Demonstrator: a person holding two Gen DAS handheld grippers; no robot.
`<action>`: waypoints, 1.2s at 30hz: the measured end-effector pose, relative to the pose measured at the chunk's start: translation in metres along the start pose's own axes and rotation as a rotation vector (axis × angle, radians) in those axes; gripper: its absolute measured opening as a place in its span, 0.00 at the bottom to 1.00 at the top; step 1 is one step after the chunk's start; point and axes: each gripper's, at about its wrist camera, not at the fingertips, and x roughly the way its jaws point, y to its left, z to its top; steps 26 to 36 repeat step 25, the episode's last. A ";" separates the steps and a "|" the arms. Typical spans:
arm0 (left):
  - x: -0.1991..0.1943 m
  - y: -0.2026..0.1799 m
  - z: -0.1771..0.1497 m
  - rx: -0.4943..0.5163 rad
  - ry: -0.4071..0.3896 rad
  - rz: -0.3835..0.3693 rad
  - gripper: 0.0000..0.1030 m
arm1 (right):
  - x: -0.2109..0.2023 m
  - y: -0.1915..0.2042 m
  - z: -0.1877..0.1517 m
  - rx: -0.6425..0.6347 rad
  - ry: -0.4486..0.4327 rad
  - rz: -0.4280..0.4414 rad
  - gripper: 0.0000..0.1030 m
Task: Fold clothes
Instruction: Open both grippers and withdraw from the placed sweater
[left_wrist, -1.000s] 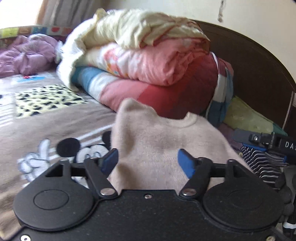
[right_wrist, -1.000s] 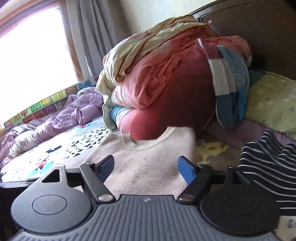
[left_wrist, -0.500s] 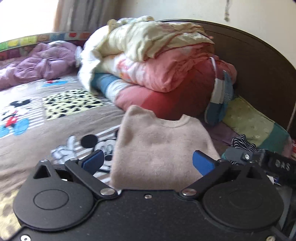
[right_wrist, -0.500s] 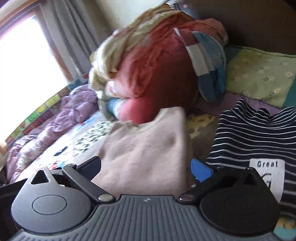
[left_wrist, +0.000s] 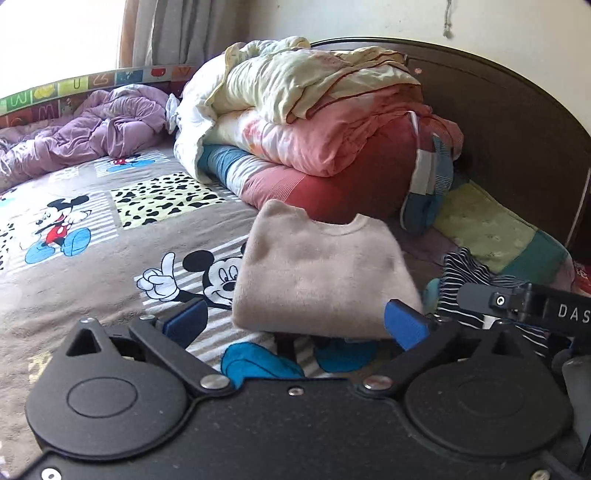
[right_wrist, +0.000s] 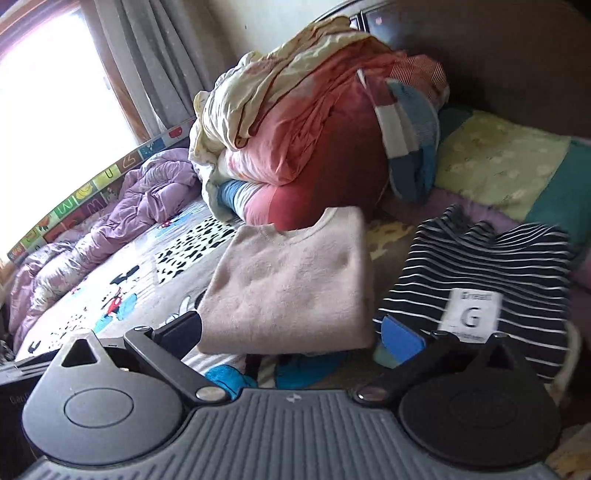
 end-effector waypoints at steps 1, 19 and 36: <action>-0.005 -0.003 -0.001 0.002 -0.005 0.005 1.00 | -0.006 0.000 -0.001 -0.008 0.001 -0.004 1.00; -0.079 -0.033 -0.022 0.031 -0.021 0.071 1.00 | -0.097 0.009 -0.025 -0.092 0.025 -0.036 1.00; -0.101 -0.038 -0.031 0.022 -0.046 0.076 1.00 | -0.123 0.010 -0.030 -0.102 0.015 -0.030 1.00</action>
